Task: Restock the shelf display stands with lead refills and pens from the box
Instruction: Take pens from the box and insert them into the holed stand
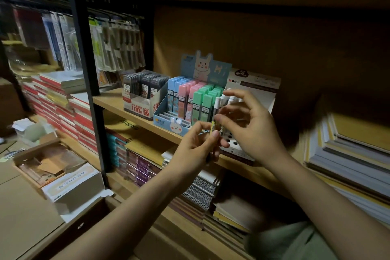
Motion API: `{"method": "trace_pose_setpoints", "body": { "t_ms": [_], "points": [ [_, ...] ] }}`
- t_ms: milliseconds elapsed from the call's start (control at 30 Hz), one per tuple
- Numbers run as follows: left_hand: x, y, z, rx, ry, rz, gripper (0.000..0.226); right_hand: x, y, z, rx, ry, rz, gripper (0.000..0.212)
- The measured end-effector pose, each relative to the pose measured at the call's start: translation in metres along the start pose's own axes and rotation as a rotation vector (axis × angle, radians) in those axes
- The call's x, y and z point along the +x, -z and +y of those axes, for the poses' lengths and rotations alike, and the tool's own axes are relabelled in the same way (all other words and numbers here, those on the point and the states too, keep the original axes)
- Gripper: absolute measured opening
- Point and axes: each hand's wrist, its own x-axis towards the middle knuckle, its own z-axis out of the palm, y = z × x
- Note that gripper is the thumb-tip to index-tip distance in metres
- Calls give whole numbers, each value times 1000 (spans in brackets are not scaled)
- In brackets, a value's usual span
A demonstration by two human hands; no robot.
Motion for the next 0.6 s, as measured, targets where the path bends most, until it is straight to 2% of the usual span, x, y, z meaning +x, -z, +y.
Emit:
{"method": "trace_pose_setpoints", "body": {
  "t_ms": [167, 233, 300, 333, 400, 500, 600],
  "points": [
    [-3, -5, 2, 51, -20, 19, 18, 0, -5, -3, 110, -5, 1, 38],
    [-3, -6, 2, 306, -77, 122, 22, 8, 6, -3, 134, -13, 79, 38],
    [-4, -1, -2, 763, -178, 210, 31, 17, 23, 0, 75, 12, 193, 39],
    [-5, 1, -5, 991, -223, 202, 38, 19, 31, 3, 11, 31, 237, 40],
    [-7, 3, -14, 1288, -265, 107, 53, 19, 40, 8, -127, 82, 277, 44],
    [-10, 6, -30, 1438, -244, -18, 66, 16, 39, 18, -256, 153, 269, 40],
    [-7, 10, -39, 1502, -252, -49, 73, 19, 32, 24, -276, 177, 257, 38]
  ]
}}
